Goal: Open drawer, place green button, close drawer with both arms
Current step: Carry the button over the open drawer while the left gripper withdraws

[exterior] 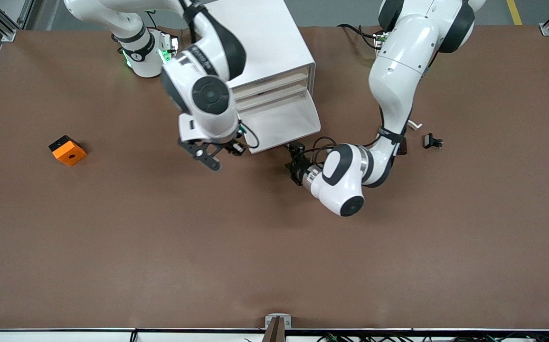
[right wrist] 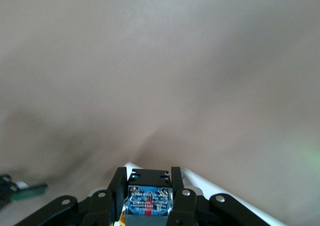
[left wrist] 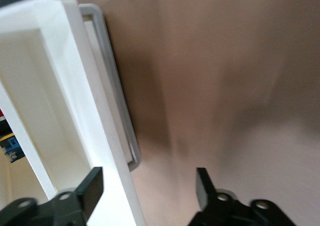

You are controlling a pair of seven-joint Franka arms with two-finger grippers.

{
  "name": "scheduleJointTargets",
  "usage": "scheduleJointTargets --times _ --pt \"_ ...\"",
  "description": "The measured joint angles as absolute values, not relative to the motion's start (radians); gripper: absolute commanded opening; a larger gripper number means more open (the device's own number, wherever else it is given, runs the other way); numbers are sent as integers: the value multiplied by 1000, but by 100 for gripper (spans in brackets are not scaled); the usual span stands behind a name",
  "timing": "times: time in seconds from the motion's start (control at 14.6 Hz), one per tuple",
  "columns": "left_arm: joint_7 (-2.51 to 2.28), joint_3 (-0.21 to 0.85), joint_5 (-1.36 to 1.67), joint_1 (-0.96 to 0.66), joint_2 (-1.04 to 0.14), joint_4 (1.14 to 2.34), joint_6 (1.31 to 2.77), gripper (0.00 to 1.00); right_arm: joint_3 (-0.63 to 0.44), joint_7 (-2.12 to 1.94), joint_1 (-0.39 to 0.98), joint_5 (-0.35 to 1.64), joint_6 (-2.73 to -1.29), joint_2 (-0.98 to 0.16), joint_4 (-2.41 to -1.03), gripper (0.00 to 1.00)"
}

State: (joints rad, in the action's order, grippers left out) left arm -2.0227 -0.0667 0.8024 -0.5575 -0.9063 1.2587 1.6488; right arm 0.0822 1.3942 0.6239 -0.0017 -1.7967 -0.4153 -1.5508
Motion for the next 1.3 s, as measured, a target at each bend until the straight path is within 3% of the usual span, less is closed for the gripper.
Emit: scheduleJointTargets --times 0.68,1.3 --pt "-1458 -153 433 -553 -756 1200 1630 100 81 1671 778 79 -1958 -505 -1581 19" --pt "-839 -154 193 -552 -623 1233 1599 100 79 1712 800 79 -1995 -536 -1621 22"
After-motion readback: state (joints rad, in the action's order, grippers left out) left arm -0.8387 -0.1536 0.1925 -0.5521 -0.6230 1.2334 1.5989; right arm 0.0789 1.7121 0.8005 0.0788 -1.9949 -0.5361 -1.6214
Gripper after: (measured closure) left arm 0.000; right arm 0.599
